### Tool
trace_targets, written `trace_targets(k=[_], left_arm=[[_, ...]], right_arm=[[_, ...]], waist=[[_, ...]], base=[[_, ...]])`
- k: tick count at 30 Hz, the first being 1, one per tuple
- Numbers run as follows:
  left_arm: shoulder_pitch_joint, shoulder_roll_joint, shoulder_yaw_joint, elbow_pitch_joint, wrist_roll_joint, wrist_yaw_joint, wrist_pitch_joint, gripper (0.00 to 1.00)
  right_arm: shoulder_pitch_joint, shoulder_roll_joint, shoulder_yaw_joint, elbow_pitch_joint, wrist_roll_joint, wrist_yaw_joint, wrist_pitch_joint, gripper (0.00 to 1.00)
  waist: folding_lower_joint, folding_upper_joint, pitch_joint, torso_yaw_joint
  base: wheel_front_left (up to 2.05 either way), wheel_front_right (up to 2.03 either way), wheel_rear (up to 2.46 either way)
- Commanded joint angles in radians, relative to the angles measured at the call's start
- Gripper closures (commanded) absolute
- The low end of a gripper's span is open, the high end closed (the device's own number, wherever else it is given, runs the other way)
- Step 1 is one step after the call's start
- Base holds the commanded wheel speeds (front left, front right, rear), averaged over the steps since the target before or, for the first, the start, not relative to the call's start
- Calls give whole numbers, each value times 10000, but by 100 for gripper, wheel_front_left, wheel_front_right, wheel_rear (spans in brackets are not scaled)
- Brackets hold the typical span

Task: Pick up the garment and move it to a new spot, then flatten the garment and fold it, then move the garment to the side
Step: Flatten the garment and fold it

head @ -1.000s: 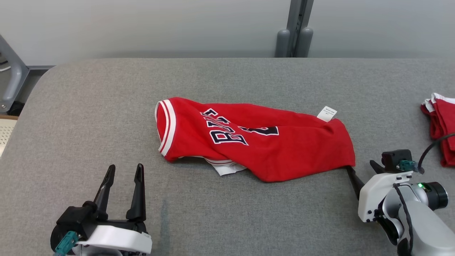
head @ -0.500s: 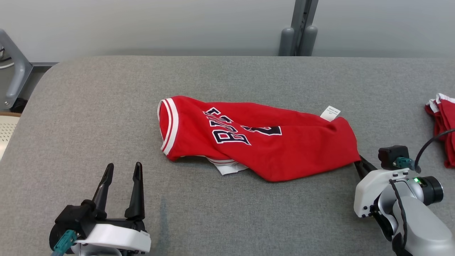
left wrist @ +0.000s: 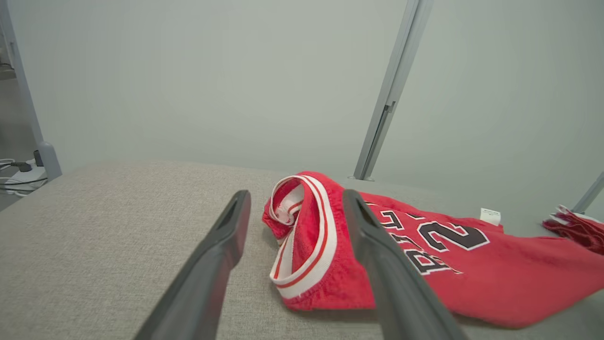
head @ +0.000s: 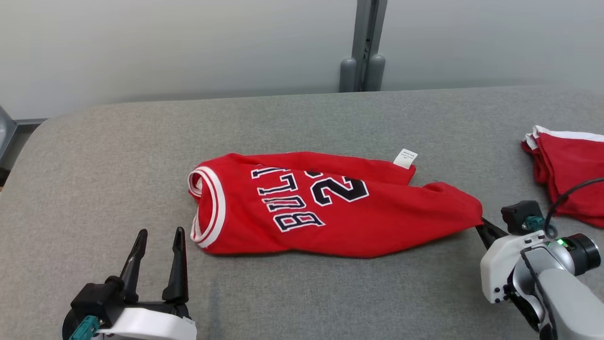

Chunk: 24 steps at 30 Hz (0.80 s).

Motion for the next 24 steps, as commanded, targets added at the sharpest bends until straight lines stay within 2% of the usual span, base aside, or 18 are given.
trace_targets(k=[1, 7, 12, 13, 17, 24], left_arm=[[123, 25, 29, 17, 32, -57, -14, 0], [212, 27, -1, 43, -40, -12, -13, 0], [221, 27, -31, 60, -82, 34, -13, 0], [221, 27, -31, 60, -82, 34, -13, 0], [181, 28, -45, 96, -89, 17, -13, 0], [19, 27, -4, 195, -75, -34, -13, 0]], right_arm=[[319, -316, 51, -644, 297, -2, 410, 100], [1645, -1336, -248, -3198, 1205, -2, 2391, 100], [3228, -1898, -1063, -5264, 1841, -2, 4188, 100], [3228, -1898, -1063, -5264, 1841, -2, 4188, 100], [4395, -1852, -2029, -6422, 1749, -2, 5397, 100], [5651, -1347, -3264, -7829, 1075, -2, 6792, 100]], waist=[[0, 0, -130, -241], [0, 0, -238, -532], [0, 0, -265, -598], [0, 0, -265, -598], [0, 0, -242, -593], [0, 0, -207, -513]], base=[[0, 0, 0], [0, 0, 0], [0, 0, 0], [0, 0, 0], [0, 0, 0], [0, 0, 0]])
